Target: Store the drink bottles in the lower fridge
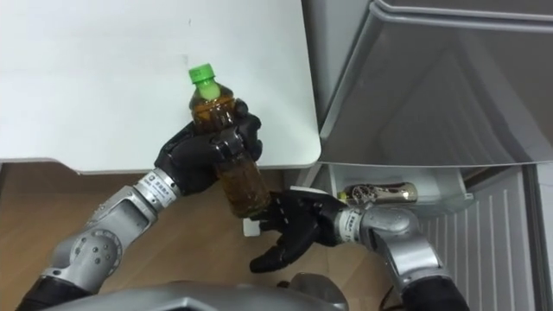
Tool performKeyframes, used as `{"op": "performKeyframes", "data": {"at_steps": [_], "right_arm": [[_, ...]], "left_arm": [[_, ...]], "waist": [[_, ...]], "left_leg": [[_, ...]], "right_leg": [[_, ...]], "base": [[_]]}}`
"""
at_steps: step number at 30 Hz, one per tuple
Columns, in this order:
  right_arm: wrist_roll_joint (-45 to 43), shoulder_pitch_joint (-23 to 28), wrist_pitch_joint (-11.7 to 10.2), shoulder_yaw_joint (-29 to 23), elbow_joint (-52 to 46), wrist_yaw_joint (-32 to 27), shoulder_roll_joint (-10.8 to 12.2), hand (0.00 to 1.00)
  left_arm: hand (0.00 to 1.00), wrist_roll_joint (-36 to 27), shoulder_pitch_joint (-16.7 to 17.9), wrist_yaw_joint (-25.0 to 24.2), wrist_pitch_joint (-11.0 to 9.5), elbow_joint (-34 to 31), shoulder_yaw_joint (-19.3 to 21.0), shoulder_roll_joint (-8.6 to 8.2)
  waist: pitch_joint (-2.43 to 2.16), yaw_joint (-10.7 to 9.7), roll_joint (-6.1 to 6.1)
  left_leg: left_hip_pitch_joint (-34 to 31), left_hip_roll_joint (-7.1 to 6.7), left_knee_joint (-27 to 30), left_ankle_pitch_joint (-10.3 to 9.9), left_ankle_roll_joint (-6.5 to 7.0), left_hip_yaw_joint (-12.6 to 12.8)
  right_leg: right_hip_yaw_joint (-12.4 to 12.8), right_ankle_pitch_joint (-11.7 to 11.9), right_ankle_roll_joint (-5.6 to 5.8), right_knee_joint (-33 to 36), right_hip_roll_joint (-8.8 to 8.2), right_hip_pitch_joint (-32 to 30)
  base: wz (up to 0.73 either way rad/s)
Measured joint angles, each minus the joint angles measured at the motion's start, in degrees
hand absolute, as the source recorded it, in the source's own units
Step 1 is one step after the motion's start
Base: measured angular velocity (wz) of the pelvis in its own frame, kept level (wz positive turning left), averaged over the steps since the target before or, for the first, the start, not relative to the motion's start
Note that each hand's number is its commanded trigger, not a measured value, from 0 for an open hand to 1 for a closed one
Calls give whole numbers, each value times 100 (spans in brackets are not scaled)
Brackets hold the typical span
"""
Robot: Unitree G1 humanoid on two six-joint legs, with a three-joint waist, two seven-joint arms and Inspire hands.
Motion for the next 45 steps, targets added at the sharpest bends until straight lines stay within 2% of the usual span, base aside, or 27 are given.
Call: {"op": "performKeyframes", "data": {"at_steps": [3, 7, 11, 16, 19, 24, 26, 32, 37, 45], "right_arm": [[9, -1, 0, 1, 0, 8, 1, 0], [16, -1, -1, 8, 0, -22, 0, 0], [61, 0, -1, 8, 0, -53, -11, 0], [122, -12, -5, 8, -5, -53, -43, 0], [167, -19, -5, 8, -41, -27, -49, 0], [595, -62, -34, 37, -72, -21, -101, 0], [610, -59, -43, 184, -66, -30, -193, 0], [884, -56, -48, 540, -65, -23, -342, 0], [1303, -66, -64, 623, -56, -18, -394, 0], [1402, -54, -52, 686, -46, -79, -426, 0]], "left_arm": [[100, 1, 0, -38, 0, 0, -86, 16], [100, 1, 6, -58, 0, 49, -312, 156], [100, 0, 14, -70, 5, 140, -368, 240], [100, 4, 14, -260, 5, 198, -379, 316], [100, 18, 12, -407, 4, 211, -409, 408], [100, 24, 11, -735, 4, 504, -552, 423], [100, 206, 5, -805, 2, 574, -574, 439], [100, 494, -34, -824, 2, 740, -810, 568], [100, 721, -44, -830, 2, 761, -1035, 705], [100, 1076, -143, -891, -14, 759, -1075, 726]], "waist": [[-3, -3, -5], [-3, 3, 0], [-4, -3, 11], [-43, -4, 91], [-31, -11, 117], [8, -23, 165], [29, -21, 160], [45, -70, 168], [38, -179, 200], [19, -213, 174]], "left_leg": [[15, -1, 0, 0, 0, 32], [41, 3, -12, 0, 0, 65], [42, 4, -23, 0, 0, 72], [38, 8, -49, 0, 0, 83], [29, 7, -40, 0, -1, 83], [58, 4, -21, 0, 0, 128], [59, -3, -21, 0, 0, 137], [19, 7, -23, -17, 22, 135], [-63, 4, -9, -17, 22, 135], [-188, -11, 62, -18, 24, 148]], "right_leg": [[6, -1, 3, -7, -4, -6], [22, 0, 3, -30, 8, 15], [7, 7, 0, -85, 25, 21], [2, 8, -1, -74, 34, 19], [15, 9, -2, -66, 34, 4], [79, 1, 7, 4, 7, -8], [90, -1, 12, 16, 1, -17], [77, -3, 13, 18, 3, -35], [73, 0, 8, 54, 2, -113], [63, -1, 10, 110, -19, -271]], "base": [[-4], [0], [0], [0], [0], [-3], [0], [1], [0], [0]]}}
